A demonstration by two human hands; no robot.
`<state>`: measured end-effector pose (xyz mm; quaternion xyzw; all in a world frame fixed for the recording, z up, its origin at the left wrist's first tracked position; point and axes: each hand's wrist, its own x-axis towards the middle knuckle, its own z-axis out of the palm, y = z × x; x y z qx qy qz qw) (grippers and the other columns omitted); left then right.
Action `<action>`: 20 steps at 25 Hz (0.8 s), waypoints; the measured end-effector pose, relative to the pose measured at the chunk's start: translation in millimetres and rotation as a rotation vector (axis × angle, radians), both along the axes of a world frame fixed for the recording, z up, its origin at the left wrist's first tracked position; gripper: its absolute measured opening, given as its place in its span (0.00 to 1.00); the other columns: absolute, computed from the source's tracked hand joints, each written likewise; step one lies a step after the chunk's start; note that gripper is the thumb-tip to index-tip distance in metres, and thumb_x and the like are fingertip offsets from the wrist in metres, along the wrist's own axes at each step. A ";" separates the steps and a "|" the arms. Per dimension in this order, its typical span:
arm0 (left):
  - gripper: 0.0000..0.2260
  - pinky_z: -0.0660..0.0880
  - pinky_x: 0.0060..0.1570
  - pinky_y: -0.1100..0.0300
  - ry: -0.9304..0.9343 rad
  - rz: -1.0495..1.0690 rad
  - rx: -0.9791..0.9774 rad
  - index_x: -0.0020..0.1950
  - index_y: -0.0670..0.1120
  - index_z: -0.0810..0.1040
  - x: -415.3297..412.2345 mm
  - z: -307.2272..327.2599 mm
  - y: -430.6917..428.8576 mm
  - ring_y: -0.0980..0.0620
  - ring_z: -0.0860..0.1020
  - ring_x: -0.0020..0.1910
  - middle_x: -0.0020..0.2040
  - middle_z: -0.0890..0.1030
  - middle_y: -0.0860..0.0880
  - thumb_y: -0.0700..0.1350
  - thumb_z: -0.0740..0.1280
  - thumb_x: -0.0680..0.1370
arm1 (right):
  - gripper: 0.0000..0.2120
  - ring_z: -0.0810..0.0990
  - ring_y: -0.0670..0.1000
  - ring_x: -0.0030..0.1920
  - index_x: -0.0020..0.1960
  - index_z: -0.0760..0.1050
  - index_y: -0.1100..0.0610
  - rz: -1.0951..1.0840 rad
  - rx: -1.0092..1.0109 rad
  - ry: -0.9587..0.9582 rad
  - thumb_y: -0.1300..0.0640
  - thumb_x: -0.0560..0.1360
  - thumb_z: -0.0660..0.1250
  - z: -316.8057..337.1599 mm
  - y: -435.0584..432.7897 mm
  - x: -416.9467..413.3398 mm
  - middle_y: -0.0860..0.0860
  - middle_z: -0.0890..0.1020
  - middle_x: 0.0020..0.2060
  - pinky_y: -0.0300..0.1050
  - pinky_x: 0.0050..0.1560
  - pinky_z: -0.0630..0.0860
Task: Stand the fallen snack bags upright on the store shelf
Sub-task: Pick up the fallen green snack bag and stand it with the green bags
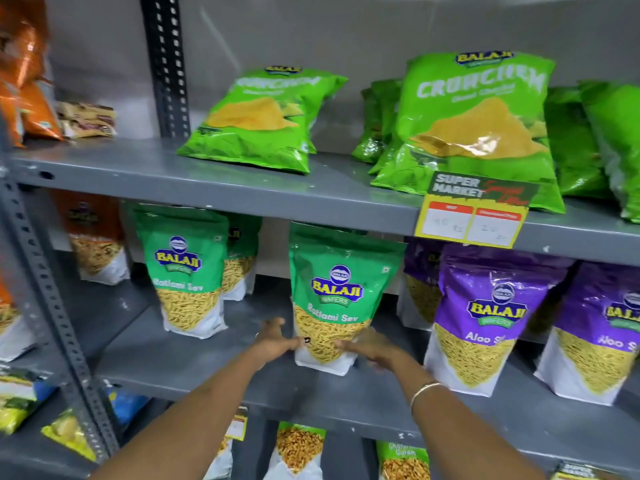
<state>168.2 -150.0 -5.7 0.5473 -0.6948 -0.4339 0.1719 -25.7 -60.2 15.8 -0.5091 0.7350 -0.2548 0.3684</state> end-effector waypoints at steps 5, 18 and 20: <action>0.27 0.71 0.56 0.54 -0.117 0.124 0.115 0.67 0.35 0.70 97.8 23.5 -28.4 0.42 0.73 0.66 0.67 0.73 0.38 0.53 0.64 0.76 | 0.23 0.80 0.59 0.25 0.42 0.69 0.65 0.037 0.746 0.147 0.43 0.70 0.67 28.6 -34.9 57.4 0.61 0.77 0.27 0.51 0.29 0.78; 0.23 0.73 0.53 0.56 0.261 0.183 -0.018 0.62 0.36 0.72 218.6 -8.6 -150.9 0.48 0.76 0.54 0.62 0.78 0.37 0.36 0.73 0.69 | 0.30 0.73 0.53 0.57 0.66 0.61 0.67 -0.337 -0.280 -0.418 0.74 0.67 0.68 -7.5 -152.7 271.9 0.60 0.75 0.60 0.43 0.52 0.74; 0.23 0.70 0.50 0.58 0.271 0.171 -0.017 0.61 0.35 0.72 222.5 -8.0 -144.5 0.51 0.74 0.51 0.61 0.78 0.37 0.35 0.73 0.68 | 0.27 0.75 0.54 0.55 0.64 0.65 0.65 -0.410 -0.303 -0.318 0.70 0.67 0.70 -14.3 -149.5 274.4 0.60 0.77 0.59 0.48 0.55 0.75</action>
